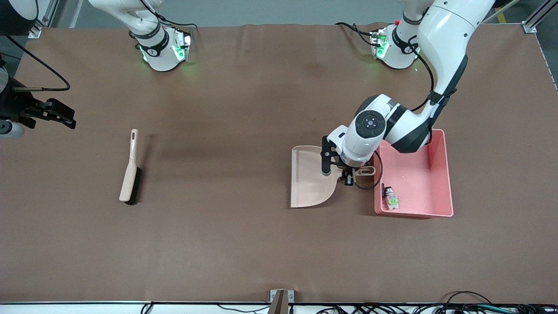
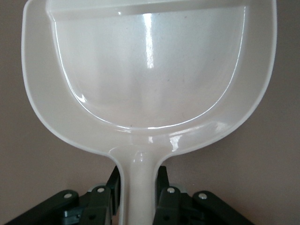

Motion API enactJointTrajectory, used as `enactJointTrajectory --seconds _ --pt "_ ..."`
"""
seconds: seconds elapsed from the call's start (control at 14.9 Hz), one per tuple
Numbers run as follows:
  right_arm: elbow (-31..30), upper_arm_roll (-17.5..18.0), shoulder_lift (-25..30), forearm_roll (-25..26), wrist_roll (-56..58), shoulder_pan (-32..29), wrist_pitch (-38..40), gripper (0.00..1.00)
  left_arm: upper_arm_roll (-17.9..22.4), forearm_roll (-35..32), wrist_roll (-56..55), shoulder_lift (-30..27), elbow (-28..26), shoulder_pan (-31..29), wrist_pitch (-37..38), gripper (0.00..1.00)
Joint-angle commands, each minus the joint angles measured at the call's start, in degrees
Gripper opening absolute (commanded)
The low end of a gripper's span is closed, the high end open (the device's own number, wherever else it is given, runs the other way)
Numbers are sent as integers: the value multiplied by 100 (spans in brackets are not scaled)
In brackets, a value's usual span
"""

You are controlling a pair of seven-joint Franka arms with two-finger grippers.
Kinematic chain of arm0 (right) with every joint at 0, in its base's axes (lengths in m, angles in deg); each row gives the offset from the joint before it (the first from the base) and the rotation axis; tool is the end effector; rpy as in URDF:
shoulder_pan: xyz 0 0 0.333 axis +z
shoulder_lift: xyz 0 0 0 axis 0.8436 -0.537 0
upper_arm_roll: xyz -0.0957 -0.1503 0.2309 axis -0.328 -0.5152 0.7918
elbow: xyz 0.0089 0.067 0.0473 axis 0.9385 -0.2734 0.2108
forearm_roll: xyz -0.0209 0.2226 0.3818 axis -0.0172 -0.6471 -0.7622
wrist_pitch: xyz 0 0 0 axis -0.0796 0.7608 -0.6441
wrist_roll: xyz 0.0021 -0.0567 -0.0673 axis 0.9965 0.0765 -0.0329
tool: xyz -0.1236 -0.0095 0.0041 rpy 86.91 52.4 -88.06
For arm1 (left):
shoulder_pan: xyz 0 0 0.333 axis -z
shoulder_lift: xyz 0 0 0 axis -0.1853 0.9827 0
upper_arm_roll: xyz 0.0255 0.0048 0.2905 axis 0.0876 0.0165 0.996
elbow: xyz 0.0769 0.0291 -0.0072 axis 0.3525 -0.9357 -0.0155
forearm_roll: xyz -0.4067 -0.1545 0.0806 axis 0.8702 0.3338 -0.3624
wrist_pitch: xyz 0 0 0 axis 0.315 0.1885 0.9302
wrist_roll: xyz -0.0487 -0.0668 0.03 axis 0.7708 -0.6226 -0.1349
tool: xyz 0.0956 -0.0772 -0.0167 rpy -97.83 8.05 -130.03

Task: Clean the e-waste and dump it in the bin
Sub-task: 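Move the dustpan with the left gripper back beside the bin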

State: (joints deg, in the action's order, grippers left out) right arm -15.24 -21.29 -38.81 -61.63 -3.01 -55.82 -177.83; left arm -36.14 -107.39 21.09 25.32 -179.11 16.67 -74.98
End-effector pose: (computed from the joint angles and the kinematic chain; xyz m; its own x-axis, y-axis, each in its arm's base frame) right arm 0.6107 -0.0013 0.5721 0.9999 0.0031 -0.0145 0.0040 -0.9980 0.0638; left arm 0.5802 -0.3443 0.1959 -0.0553 -0.9983 -0.0187 -0.9960 0.0565 -0.0690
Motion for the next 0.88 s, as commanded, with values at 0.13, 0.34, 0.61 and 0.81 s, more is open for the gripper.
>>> enactJointTrajectory --seconds 0.13,0.34,0.61,0.81 --pt "-168 12 161 130 -52 41 -49 100 -102 -378 -552 32 -234 -45 -370 1" --pt "-168 12 169 130 -52 50 -32 100 -102 -397 -560 129 -225 -36 -468 1" --pt "-168 21 169 130 -52 58 -40 100 -111 -397 -675 279 -225 -1 -616 2" --pt "-159 12 169 130 -61 41 -58 100 -102 -432 -657 402 -216 25 -705 3"
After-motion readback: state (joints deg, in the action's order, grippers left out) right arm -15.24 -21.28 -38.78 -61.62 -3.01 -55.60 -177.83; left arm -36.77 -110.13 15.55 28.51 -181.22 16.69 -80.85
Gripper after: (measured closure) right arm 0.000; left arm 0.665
